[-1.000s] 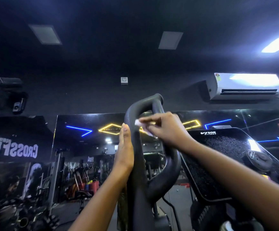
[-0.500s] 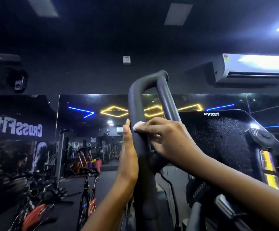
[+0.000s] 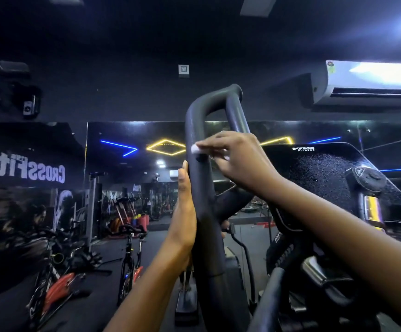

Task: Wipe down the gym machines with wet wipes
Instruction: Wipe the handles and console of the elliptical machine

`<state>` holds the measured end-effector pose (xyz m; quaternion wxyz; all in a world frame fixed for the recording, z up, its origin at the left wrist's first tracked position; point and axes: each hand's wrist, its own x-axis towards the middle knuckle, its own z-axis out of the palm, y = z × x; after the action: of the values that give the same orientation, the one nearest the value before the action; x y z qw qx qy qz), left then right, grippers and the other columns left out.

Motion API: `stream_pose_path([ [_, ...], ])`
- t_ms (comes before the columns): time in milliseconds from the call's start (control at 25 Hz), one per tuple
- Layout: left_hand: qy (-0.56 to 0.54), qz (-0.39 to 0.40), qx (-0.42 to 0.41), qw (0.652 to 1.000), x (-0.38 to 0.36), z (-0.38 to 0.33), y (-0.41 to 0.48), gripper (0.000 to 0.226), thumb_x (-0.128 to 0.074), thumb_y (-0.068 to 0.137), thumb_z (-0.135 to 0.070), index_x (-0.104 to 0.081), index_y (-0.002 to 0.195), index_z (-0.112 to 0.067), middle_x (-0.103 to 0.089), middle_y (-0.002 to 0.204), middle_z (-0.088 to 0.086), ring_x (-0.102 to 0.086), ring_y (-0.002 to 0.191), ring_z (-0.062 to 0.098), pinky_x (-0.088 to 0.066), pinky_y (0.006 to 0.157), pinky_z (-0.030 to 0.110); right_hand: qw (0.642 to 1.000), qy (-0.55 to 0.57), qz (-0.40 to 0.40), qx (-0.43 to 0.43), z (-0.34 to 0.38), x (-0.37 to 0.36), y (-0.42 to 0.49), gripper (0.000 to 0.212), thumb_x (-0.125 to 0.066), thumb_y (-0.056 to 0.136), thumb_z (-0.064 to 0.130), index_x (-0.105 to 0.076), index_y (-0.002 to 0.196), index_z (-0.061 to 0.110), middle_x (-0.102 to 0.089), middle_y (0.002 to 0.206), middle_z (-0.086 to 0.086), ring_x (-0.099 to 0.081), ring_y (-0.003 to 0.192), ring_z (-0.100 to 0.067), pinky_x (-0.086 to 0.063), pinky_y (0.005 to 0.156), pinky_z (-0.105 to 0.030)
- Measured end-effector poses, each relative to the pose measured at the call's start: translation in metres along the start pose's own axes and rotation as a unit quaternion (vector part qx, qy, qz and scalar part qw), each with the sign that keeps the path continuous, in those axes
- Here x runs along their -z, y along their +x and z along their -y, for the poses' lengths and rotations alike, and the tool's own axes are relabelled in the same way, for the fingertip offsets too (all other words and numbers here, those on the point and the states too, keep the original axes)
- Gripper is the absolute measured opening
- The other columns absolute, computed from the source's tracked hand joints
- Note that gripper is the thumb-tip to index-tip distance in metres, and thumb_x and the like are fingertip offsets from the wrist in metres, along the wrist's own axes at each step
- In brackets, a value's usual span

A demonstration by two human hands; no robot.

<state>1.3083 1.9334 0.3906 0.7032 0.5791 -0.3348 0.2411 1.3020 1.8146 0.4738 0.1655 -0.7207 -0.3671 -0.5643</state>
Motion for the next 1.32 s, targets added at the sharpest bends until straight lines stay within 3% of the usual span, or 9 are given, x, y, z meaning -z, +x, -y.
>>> stream_pose_path([
  [160,0.001,-0.049,0.01,0.999,-0.007,0.001,-0.015,0.044,-0.024,0.076,-0.071,-0.053,0.104,-0.055,-0.073,0.082,0.001,-0.059,0.054,0.026,-0.051,0.043,0.03,0.996,-0.069,0.037,0.044,0.01,-0.014,0.001,0.023,-0.063,0.082,0.003,-0.073,0.1,0.012,-0.066,0.095,-0.01,-0.063,0.089,-0.027,-0.051,0.077,-0.043],
  [280,-0.03,-0.042,-0.013,0.999,-0.009,0.006,-0.014,0.077,-0.025,0.069,-0.074,-0.045,0.134,-0.039,-0.063,0.121,0.011,-0.067,0.086,0.022,-0.058,0.071,0.035,0.993,-0.067,0.035,0.088,0.024,-0.006,-0.04,0.024,-0.056,0.079,0.009,-0.075,0.094,0.013,-0.066,0.085,-0.008,-0.064,0.077,-0.026,-0.055,0.065,-0.04],
  [400,-0.054,-0.034,-0.008,0.998,-0.009,0.001,-0.017,0.078,-0.03,0.068,-0.086,-0.033,0.137,-0.049,-0.044,0.146,0.003,-0.048,0.129,0.017,-0.034,0.112,0.042,0.99,-0.08,0.065,0.091,0.042,-0.001,-0.082,0.034,-0.043,0.079,0.018,-0.072,0.097,0.013,-0.065,0.086,-0.005,-0.062,0.077,-0.023,-0.054,0.063,-0.036],
  [600,-0.046,-0.023,-0.014,0.999,-0.008,-0.003,-0.022,0.059,-0.017,0.087,-0.067,-0.031,0.138,-0.041,-0.046,0.143,-0.01,-0.05,0.125,0.005,-0.044,0.101,0.02,0.997,-0.017,0.044,0.065,0.051,-0.001,-0.125,0.037,-0.051,0.075,0.005,-0.07,0.104,0.015,-0.068,0.098,0.0,-0.064,0.086,-0.017,-0.053,0.075,-0.028],
  [800,0.035,-0.036,-0.005,0.999,-0.006,0.002,-0.023,0.069,-0.035,0.072,-0.086,-0.025,0.136,-0.063,-0.038,0.15,0.008,-0.053,0.122,0.032,-0.046,0.096,0.053,0.993,0.023,-0.086,-0.077,0.031,0.011,-0.103,0.038,-0.064,0.069,-0.005,-0.073,0.101,0.014,-0.07,0.097,0.003,-0.063,0.087,-0.005,-0.048,0.086,-0.018],
  [880,0.057,-0.035,-0.025,0.997,-0.007,0.007,-0.03,0.064,-0.034,0.083,-0.073,-0.02,0.142,-0.054,-0.041,0.146,0.005,-0.066,0.094,0.008,-0.056,0.076,0.029,0.99,-0.002,-0.102,-0.096,0.036,-0.001,-0.103,0.037,-0.063,0.071,-0.005,-0.072,0.103,0.011,-0.07,0.096,-0.001,-0.063,0.085,-0.007,-0.046,0.086,-0.017],
  [1040,0.072,-0.072,-0.046,0.994,-0.007,0.019,-0.044,0.047,-0.034,0.074,-0.077,-0.028,0.121,-0.07,-0.035,0.148,-0.019,-0.038,0.133,0.0,-0.028,0.115,0.038,0.988,-0.008,-0.127,-0.093,0.068,-0.028,-0.143,0.041,-0.061,0.072,-0.004,-0.069,0.109,0.011,-0.069,0.099,-0.001,-0.064,0.093,-0.01,-0.048,0.088,-0.02],
  [1240,0.085,-0.061,-0.043,0.994,-0.007,0.02,-0.045,0.058,-0.035,0.09,-0.062,-0.021,0.144,-0.046,-0.027,0.117,-0.05,-0.028,0.105,-0.038,-0.025,0.093,-0.002,0.983,0.059,-0.136,-0.111,0.08,-0.025,-0.176,0.041,-0.065,0.069,-0.003,-0.072,0.103,0.018,-0.069,0.1,0.005,-0.065,0.094,-0.005,-0.05,0.087,-0.022],
  [1320,0.088,-0.067,-0.042,0.993,-0.007,0.018,-0.046,0.063,-0.035,0.088,-0.055,-0.019,0.148,-0.04,-0.031,0.122,-0.045,-0.034,0.107,-0.034,-0.029,0.096,0.004,0.976,0.094,-0.141,-0.134,0.074,-0.019,-0.174,0.039,-0.065,0.071,-0.002,-0.073,0.102,0.019,-0.07,0.1,0.007,-0.064,0.094,-0.001,-0.048,0.088,-0.016],
])
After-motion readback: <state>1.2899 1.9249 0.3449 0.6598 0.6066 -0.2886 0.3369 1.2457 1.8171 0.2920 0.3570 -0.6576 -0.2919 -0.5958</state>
